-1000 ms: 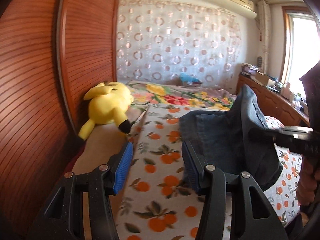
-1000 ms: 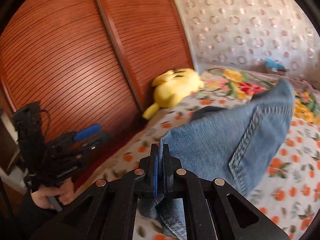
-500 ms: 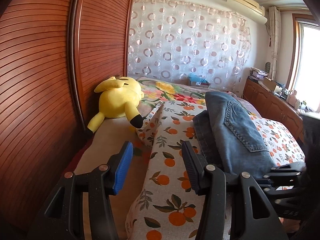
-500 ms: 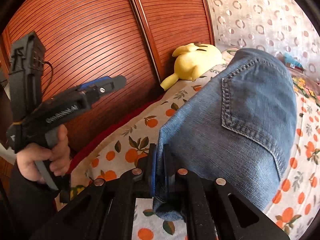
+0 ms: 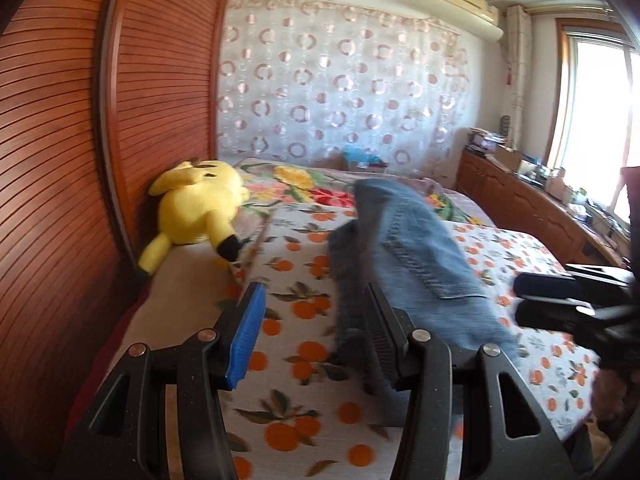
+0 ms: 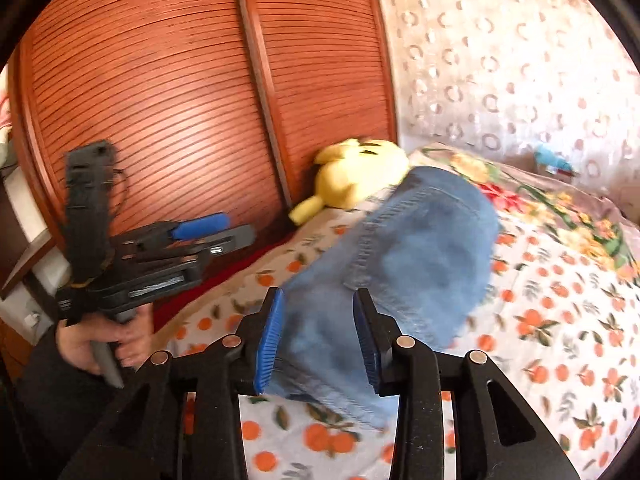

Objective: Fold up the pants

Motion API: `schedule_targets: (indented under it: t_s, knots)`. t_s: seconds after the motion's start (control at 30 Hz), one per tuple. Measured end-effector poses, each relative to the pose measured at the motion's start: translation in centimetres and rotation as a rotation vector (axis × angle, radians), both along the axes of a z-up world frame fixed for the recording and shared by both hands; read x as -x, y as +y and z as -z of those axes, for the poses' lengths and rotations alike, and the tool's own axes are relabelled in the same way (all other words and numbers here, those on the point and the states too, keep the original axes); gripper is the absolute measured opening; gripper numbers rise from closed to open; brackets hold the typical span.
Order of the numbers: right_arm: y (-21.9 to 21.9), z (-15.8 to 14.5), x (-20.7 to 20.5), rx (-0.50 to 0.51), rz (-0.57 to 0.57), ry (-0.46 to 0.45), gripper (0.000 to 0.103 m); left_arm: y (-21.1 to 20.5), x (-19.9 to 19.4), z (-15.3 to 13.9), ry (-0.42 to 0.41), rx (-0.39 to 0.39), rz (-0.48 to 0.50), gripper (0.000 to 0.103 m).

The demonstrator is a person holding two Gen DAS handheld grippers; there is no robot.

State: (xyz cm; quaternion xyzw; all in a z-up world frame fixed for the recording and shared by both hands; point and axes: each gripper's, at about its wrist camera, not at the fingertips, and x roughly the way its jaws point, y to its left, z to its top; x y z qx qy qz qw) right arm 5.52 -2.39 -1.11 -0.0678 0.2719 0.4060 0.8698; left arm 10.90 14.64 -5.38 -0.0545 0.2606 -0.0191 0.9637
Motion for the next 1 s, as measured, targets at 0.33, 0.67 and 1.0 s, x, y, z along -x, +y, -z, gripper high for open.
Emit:
schedule_targets:
  t_s: [0.33, 0.67, 1.0]
  knots:
    - [-0.8, 2.6, -0.4, 0.043, 0.086, 0.063, 0.037, -4.2, -0.8, 2.2, 0.072, -0.071, 0.083, 0.052]
    - [-0.4, 3.3, 0.1, 0.053, 0.085, 0.069, 0.045, -4.2, -1.5, 5.5, 0.175, -0.072, 0.078, 0.052]
    - [-1.6, 3.6, -0.3, 0.036, 0.094, 0.092, 0.048, -4.6, -0.5, 4.0, 0.122, -0.063, 0.08, 0.052]
